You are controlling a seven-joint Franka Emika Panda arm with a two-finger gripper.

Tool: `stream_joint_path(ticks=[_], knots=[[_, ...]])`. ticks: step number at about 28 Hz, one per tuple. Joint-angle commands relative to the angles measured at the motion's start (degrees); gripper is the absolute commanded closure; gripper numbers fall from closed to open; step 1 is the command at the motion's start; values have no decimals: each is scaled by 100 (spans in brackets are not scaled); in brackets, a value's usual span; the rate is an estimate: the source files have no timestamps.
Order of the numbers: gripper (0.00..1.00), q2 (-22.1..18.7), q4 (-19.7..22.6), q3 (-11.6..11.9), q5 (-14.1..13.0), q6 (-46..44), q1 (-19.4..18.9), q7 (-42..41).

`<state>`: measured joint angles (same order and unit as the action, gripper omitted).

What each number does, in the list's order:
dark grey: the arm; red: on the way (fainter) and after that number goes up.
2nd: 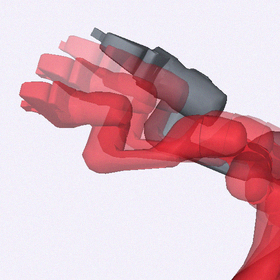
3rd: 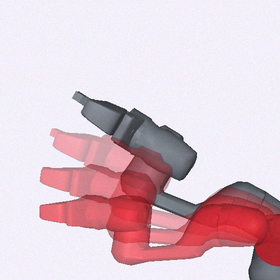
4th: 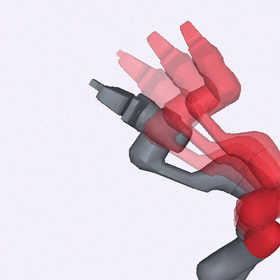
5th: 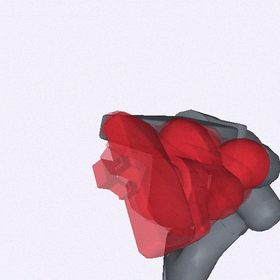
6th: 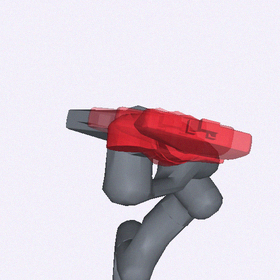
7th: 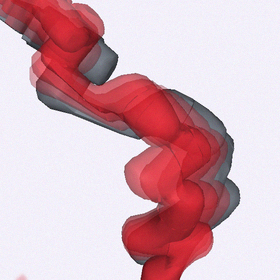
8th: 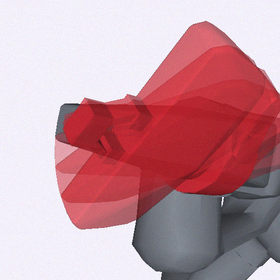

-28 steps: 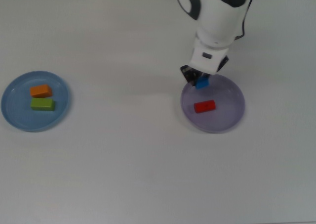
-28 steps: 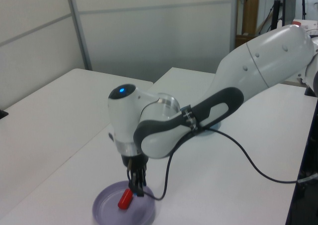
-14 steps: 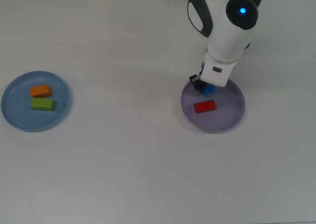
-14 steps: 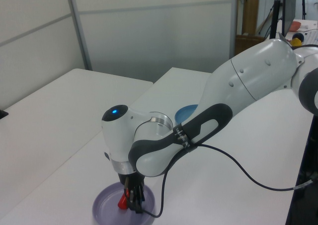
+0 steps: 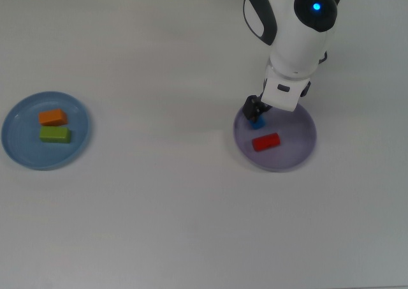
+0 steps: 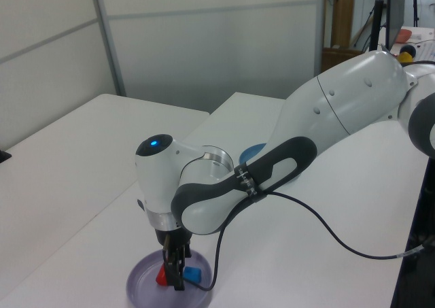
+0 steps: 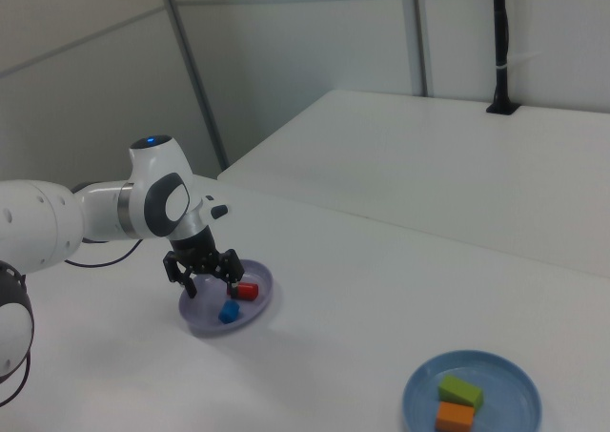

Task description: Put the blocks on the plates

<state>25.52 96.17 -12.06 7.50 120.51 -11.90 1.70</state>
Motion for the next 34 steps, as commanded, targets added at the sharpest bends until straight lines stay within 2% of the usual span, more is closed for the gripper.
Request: stream_joint_path(ticks=[1,5,10,13,16,17,22,29,34], knots=[[0,-73,7,46,59,-28,-14,286],[0,-309,7,133,94,-202,38,742],[0,-679,-247,607,15,-957,74,1094],[0,-820,-703,784,41,-2037,65,1209],[0,-1021,-801,994,33,-2628,74,1218],[0,-1231,-775,1169,-11,-2751,74,1218],[0,-1654,-713,1364,-55,-3033,74,1210],[0,-1997,-696,1706,-99,-3007,117,1157],[0,-2121,-529,1724,-231,-2771,276,999]])
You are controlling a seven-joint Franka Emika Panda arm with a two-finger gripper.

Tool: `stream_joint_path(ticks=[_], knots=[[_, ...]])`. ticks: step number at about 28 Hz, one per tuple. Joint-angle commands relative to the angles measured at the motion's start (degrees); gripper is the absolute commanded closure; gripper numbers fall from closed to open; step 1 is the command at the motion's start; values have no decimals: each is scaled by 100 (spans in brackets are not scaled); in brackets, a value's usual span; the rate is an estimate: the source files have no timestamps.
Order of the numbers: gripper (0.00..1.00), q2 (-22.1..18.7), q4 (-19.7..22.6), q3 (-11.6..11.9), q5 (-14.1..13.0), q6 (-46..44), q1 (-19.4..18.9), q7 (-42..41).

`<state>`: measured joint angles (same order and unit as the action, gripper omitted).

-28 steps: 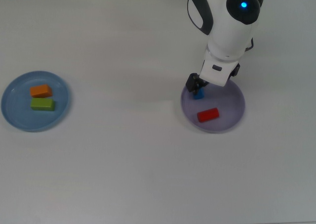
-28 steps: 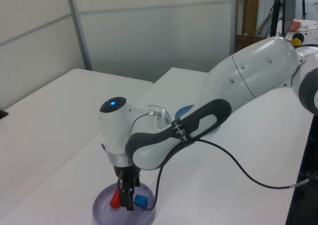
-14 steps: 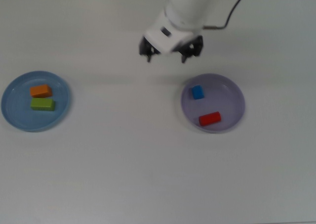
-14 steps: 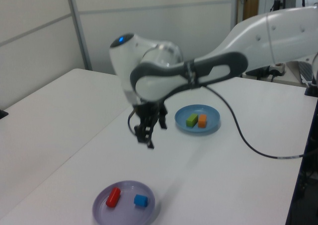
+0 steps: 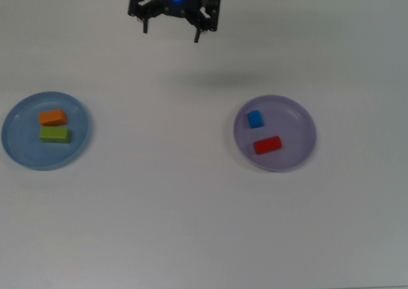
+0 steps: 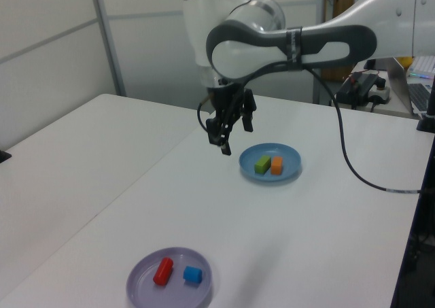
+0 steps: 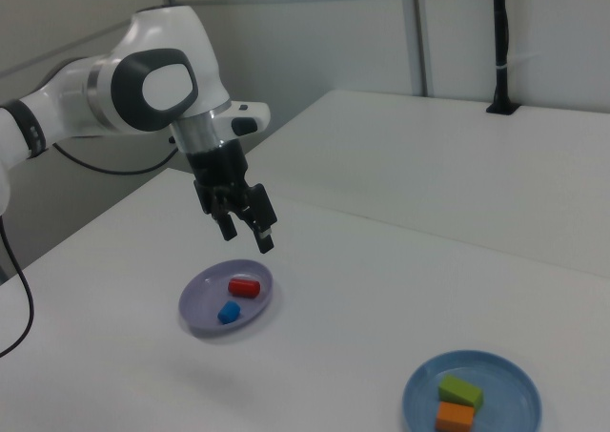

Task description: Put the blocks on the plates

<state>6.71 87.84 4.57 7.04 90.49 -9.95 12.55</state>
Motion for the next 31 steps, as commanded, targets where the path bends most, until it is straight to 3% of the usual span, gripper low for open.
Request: stream_joint_path(ticks=[1,9,11,12,13,15,18,31], knots=[[0,-249,338,62,-186,311,98,-103],[0,-548,576,-201,-300,470,651,-481],[0,-618,602,-429,-317,470,923,-508],[0,-680,620,-735,-326,461,1246,-517],[0,-715,646,-886,-326,453,1397,-517],[0,-803,769,-1054,-326,479,1557,-517],[0,-926,919,-1072,-326,514,1575,-517],[0,-909,848,-1054,-318,452,1566,-438]])
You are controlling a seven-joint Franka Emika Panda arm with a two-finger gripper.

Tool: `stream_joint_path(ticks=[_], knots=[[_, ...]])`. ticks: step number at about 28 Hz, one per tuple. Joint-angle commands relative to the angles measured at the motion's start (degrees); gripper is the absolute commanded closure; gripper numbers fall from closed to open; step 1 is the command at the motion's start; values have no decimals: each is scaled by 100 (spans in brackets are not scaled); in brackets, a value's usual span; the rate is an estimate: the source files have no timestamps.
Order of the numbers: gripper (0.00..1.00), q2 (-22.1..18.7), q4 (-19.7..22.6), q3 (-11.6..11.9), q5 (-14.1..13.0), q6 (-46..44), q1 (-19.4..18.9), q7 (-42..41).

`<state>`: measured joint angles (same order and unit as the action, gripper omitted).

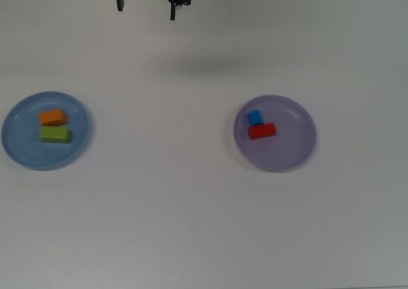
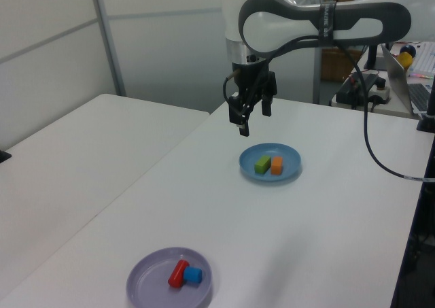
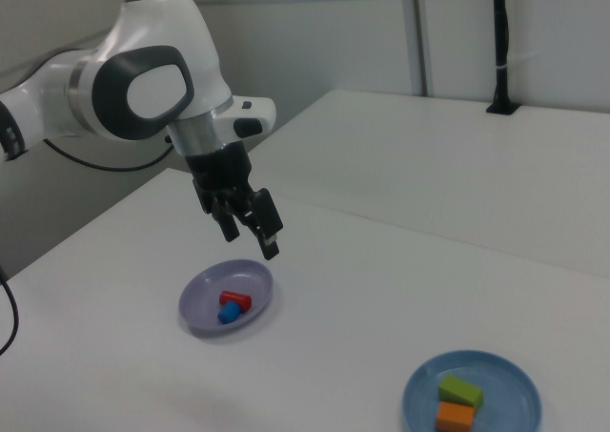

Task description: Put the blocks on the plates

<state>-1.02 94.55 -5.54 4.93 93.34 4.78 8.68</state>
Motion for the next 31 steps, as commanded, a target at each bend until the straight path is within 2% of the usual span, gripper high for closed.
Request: stream_joint_path(ticks=[1,5,8,16,22,31], knots=[[0,-136,177,-44,-106,167,93,-51],[0,-136,177,-44,-185,210,119,-59],[0,-144,169,17,-579,263,172,-121],[0,-136,169,44,-564,272,172,-165],[0,-136,177,27,-511,193,172,-780],[0,-127,177,18,-511,167,172,-798]])
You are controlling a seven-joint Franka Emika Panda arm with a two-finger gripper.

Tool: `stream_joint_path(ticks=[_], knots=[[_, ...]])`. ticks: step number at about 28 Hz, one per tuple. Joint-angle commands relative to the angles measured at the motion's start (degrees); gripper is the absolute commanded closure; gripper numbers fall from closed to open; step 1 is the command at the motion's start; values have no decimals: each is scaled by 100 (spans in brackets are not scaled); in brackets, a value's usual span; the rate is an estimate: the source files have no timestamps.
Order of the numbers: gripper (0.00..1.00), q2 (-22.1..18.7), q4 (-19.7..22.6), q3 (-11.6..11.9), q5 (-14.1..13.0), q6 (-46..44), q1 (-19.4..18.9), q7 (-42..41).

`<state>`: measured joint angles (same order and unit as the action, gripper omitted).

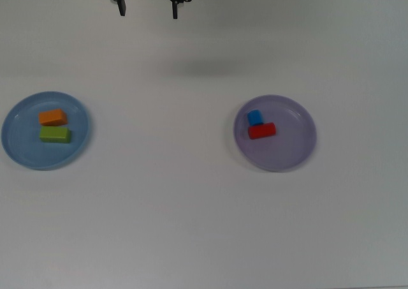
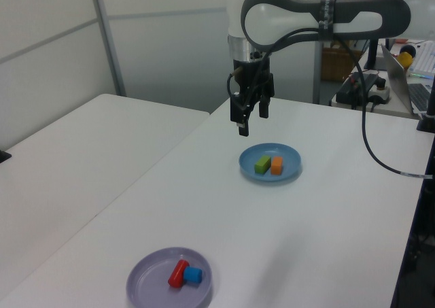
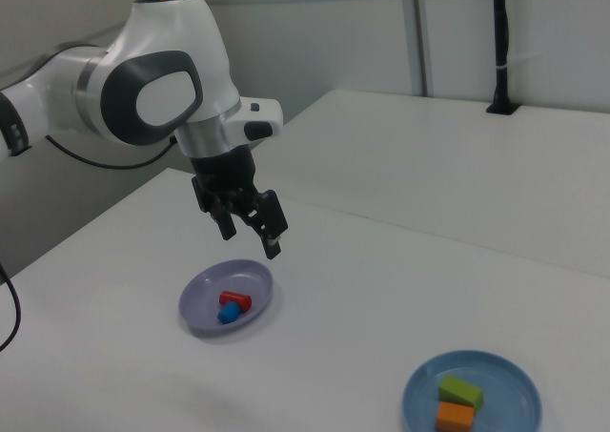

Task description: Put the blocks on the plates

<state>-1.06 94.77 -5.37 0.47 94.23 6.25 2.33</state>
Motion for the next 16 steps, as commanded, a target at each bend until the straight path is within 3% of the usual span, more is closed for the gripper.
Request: stream_joint_path(ticks=[1,16], knots=[[0,-123,147,1,-65,78,25,-162],[0,-97,111,27,-83,78,16,-119]])
